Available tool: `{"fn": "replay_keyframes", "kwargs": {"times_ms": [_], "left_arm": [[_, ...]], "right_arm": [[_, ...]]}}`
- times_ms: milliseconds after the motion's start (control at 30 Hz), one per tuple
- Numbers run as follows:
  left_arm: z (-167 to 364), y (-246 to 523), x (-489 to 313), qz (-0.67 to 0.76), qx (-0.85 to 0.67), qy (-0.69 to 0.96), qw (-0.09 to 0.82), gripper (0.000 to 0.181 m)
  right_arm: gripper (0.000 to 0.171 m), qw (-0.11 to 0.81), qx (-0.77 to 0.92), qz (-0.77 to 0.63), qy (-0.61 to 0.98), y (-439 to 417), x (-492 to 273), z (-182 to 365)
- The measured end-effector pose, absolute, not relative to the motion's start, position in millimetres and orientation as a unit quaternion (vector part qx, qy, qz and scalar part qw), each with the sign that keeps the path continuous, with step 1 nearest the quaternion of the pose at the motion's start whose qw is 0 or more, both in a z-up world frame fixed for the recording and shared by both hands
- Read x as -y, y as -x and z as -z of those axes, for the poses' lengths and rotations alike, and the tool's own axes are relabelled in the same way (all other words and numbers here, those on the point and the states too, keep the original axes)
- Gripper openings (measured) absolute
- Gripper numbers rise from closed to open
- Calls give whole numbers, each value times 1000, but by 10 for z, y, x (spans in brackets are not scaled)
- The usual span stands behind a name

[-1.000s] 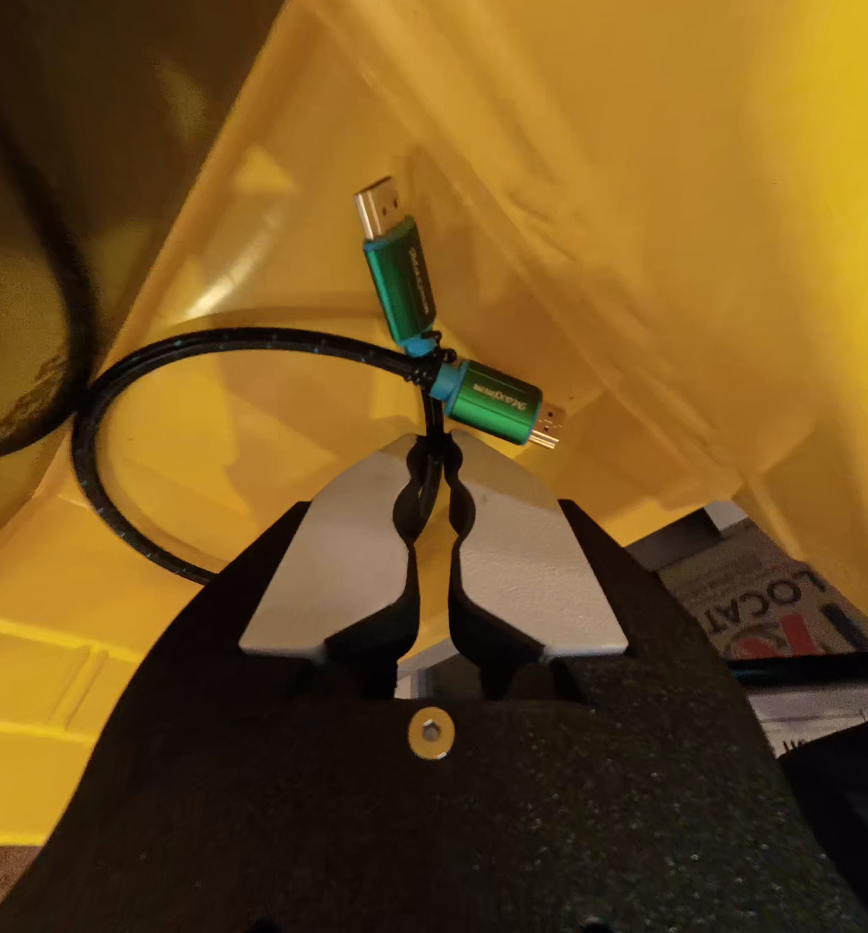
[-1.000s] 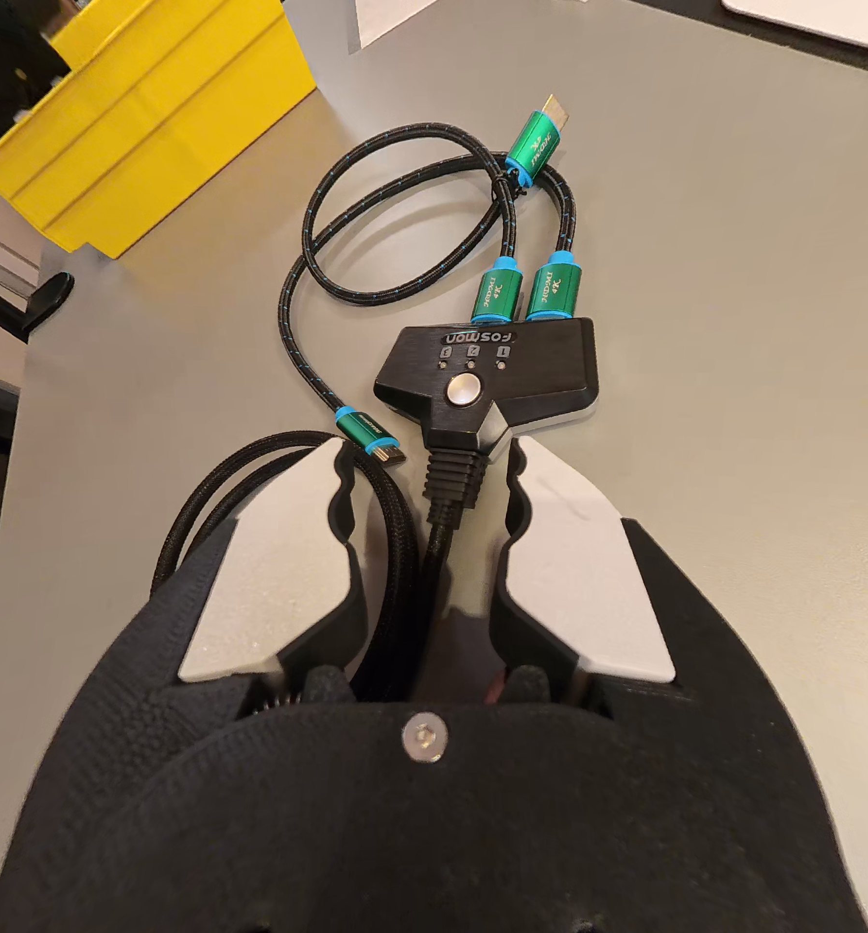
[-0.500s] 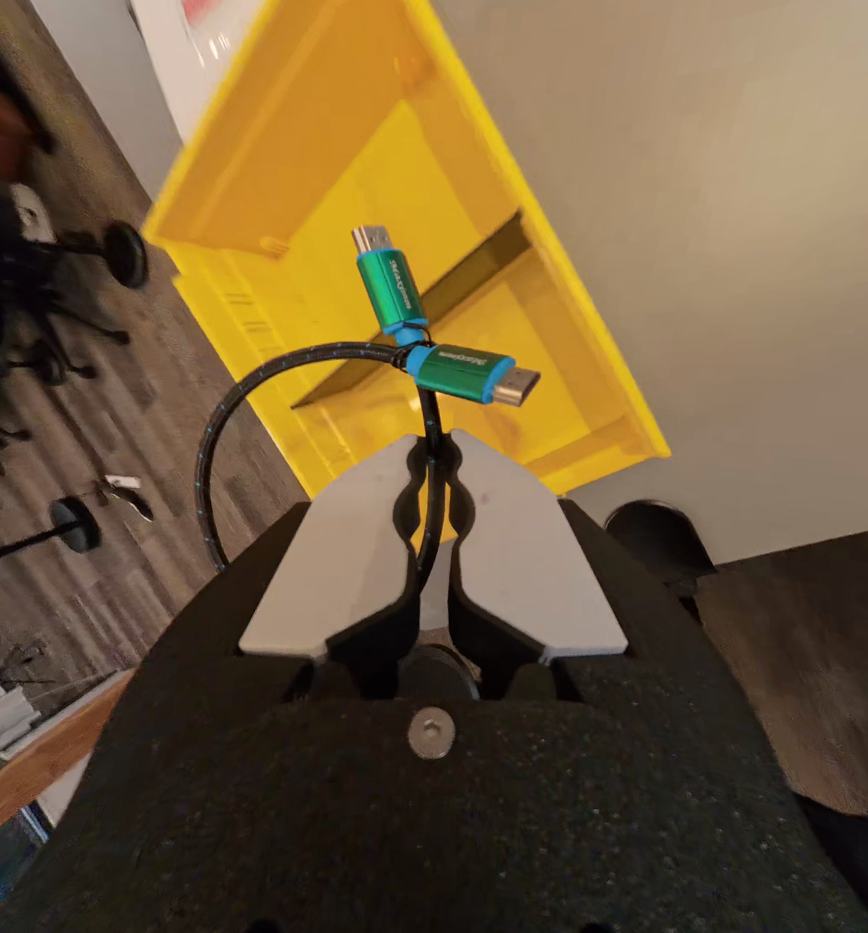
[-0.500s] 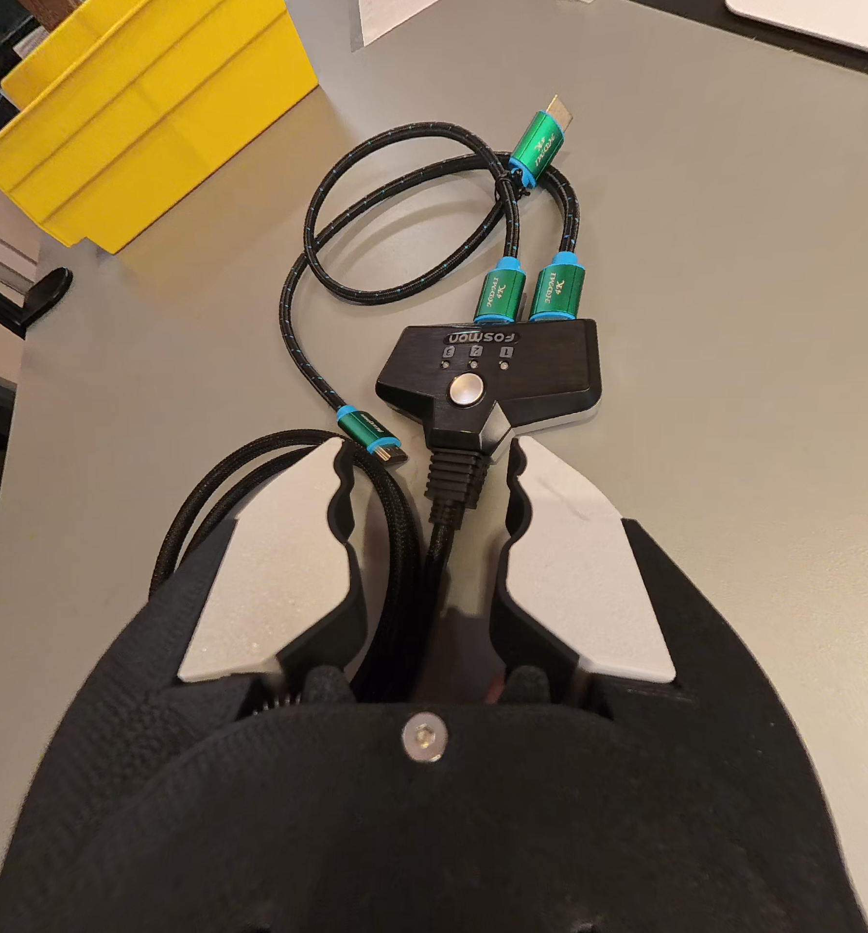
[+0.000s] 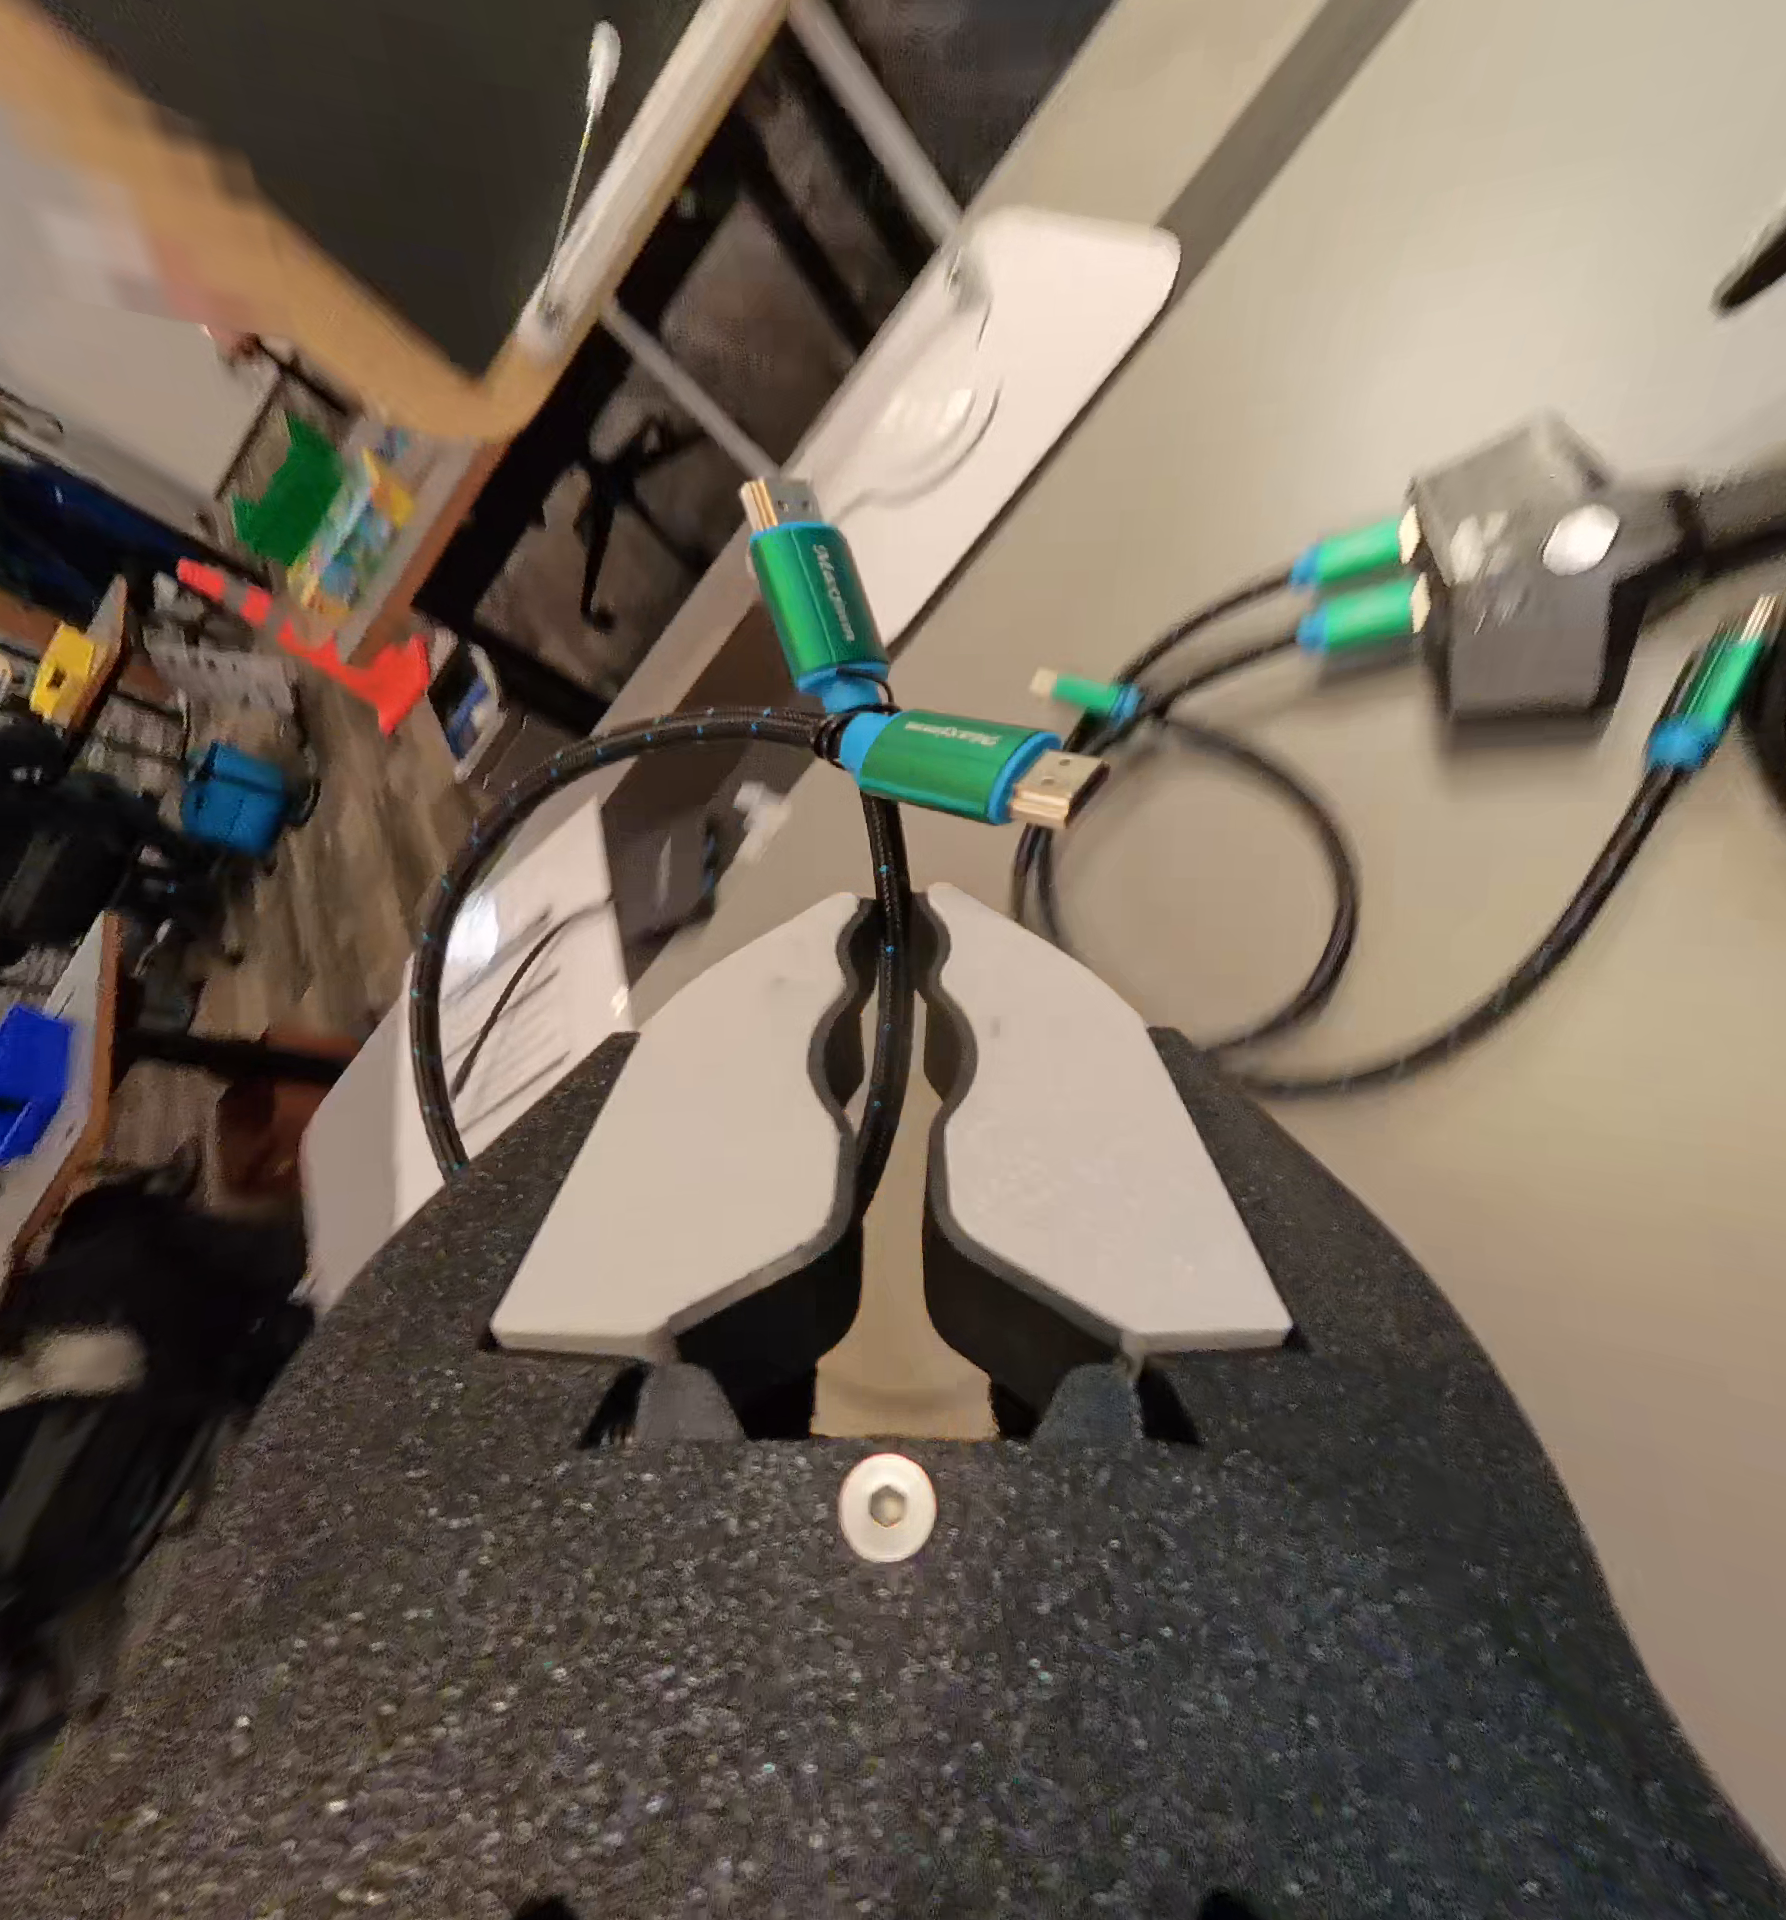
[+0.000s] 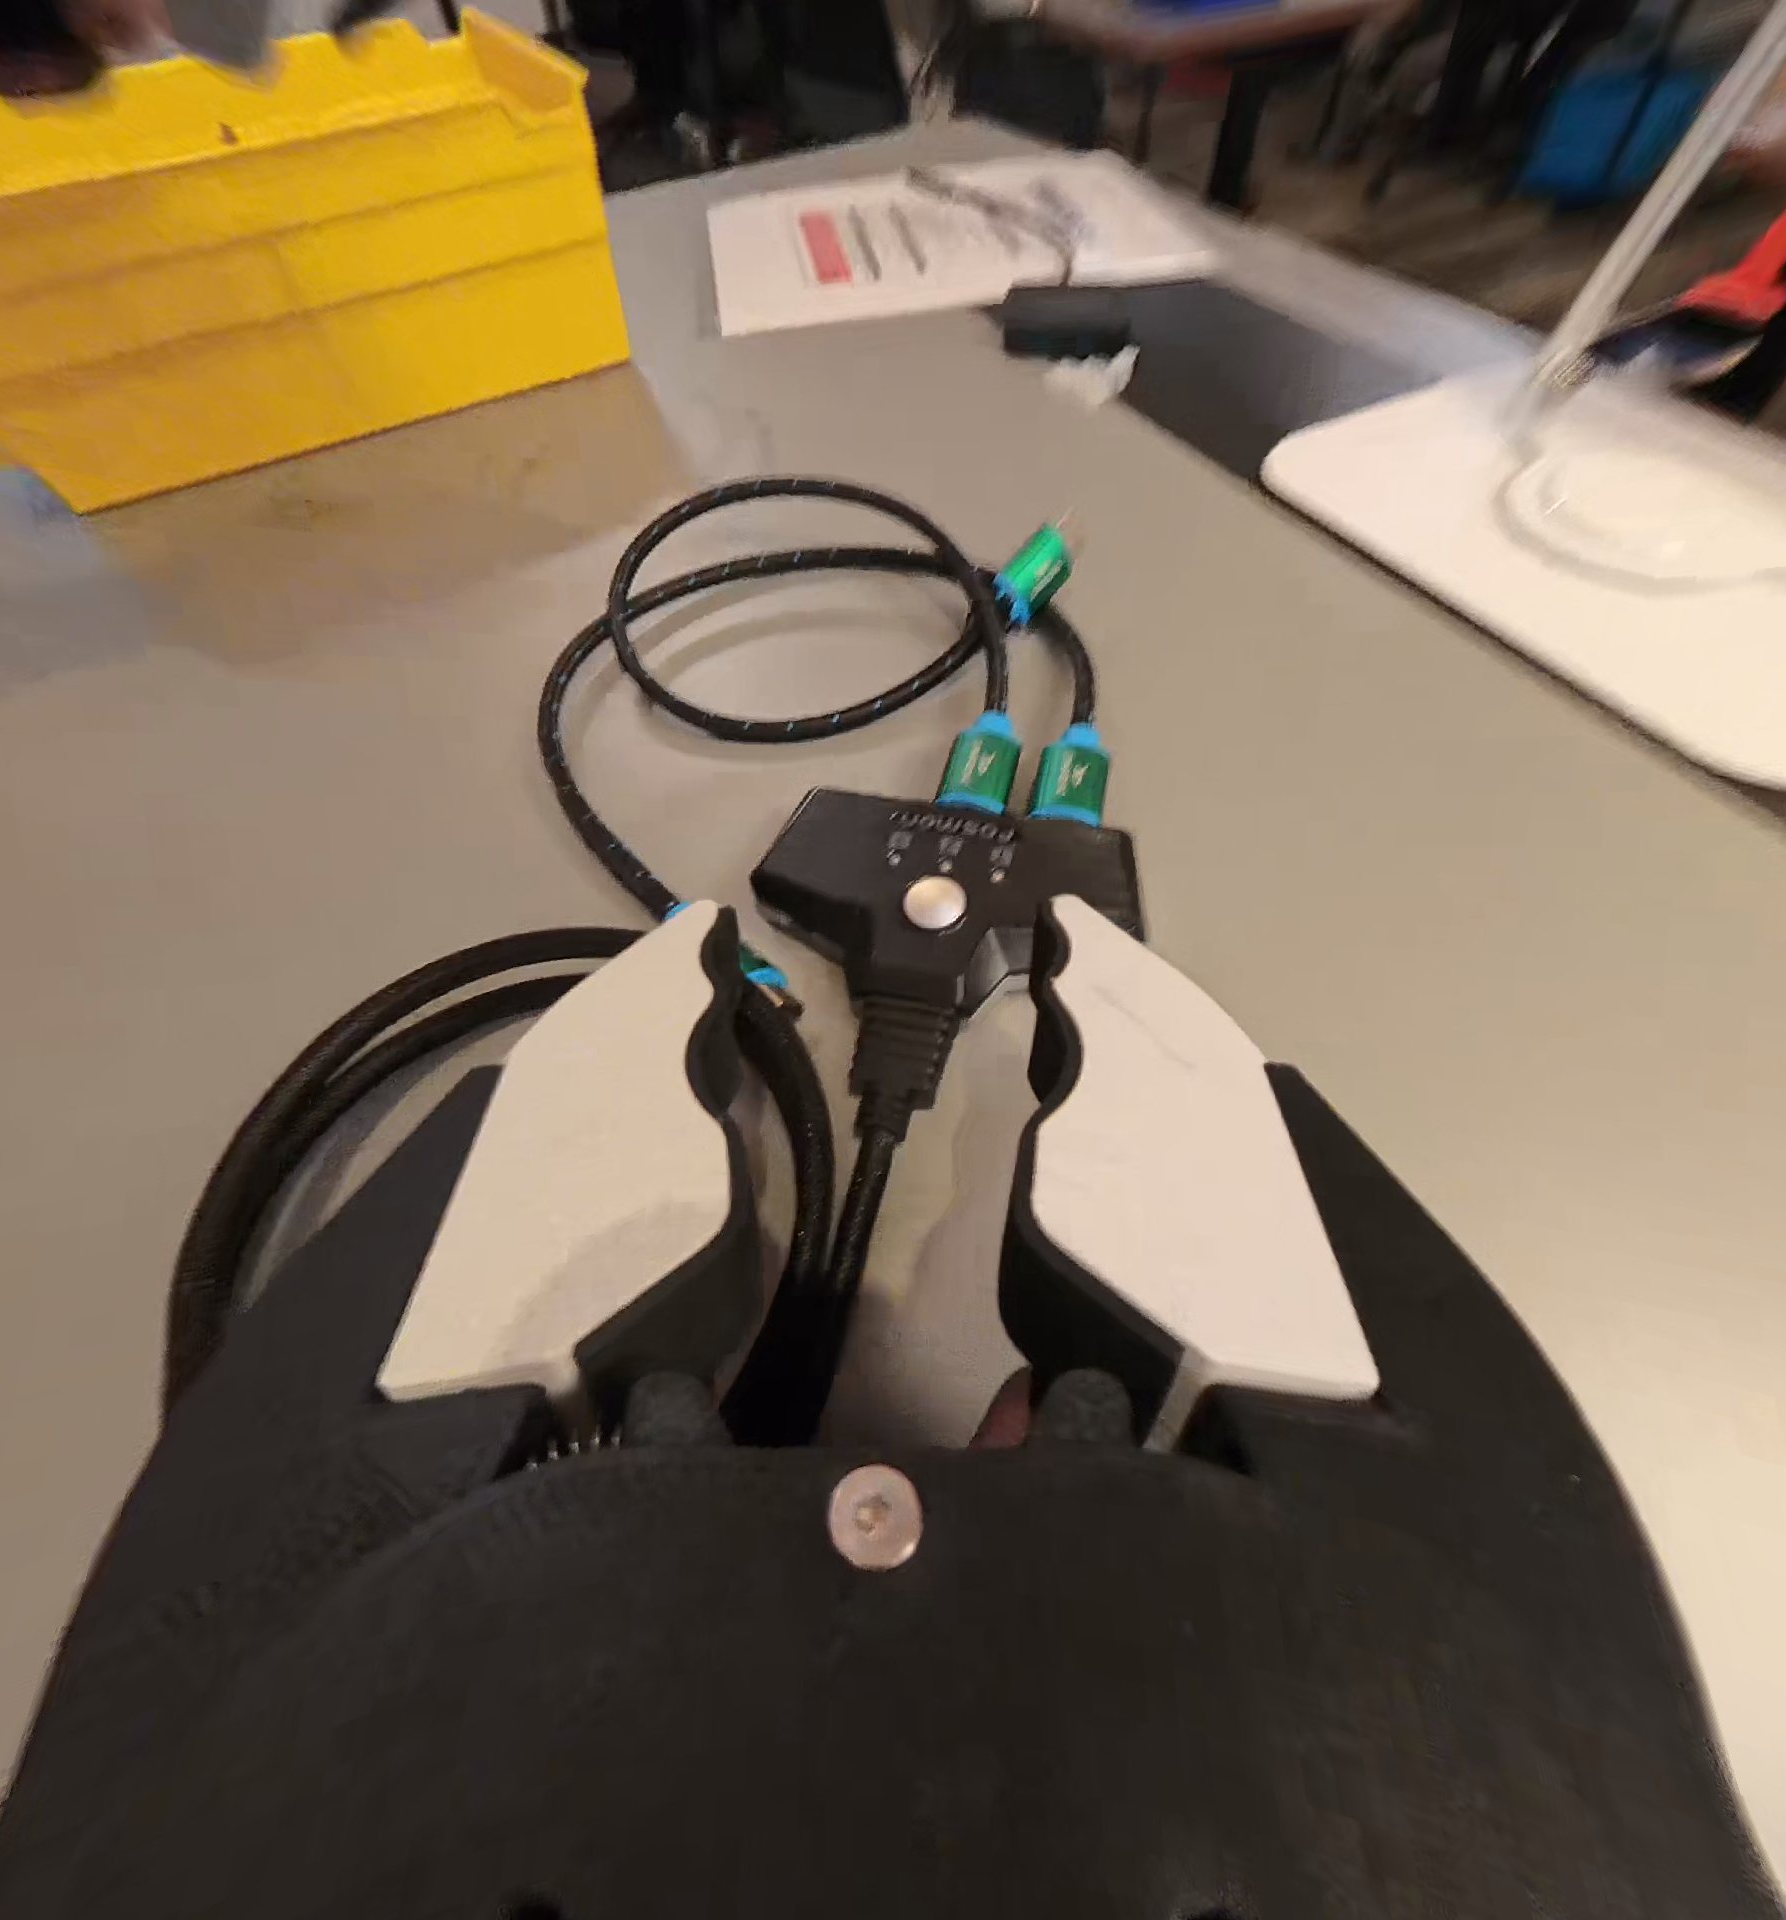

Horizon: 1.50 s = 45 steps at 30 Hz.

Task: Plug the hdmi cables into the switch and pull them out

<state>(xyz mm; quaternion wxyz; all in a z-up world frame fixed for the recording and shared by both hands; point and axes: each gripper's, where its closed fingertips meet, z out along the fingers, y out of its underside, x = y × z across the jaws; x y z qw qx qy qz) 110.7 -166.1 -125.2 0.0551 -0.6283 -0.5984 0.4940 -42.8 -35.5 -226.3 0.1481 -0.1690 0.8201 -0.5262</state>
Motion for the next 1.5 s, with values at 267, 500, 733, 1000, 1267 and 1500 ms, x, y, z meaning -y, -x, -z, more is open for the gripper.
{"fn": "replay_keyframes", "kwargs": {"times_ms": [267,500,733,1000,1267,1500], "left_arm": [[1931,22,1163,-578,557,580,138,6],[1969,162,676,-597,480,628,134,6],[2088,159,490,-587,436,666,146,6],[2087,180,397,-608,392,680,117,6],[2056,205,433,-643,362,671,74,26],[2120,202,437,-630,368,681,62,7]], "right_arm": [[50,-109,-713,647,247,421,278,1779],[49,-261,-648,640,321,272,329,1810],[45,-293,-650,612,342,279,392,1939],[12,-330,-623,616,351,263,353,1868],[11,-313,-605,627,379,68,311,1868],[11,-309,-584,640,392,-36,252,1813]]}}
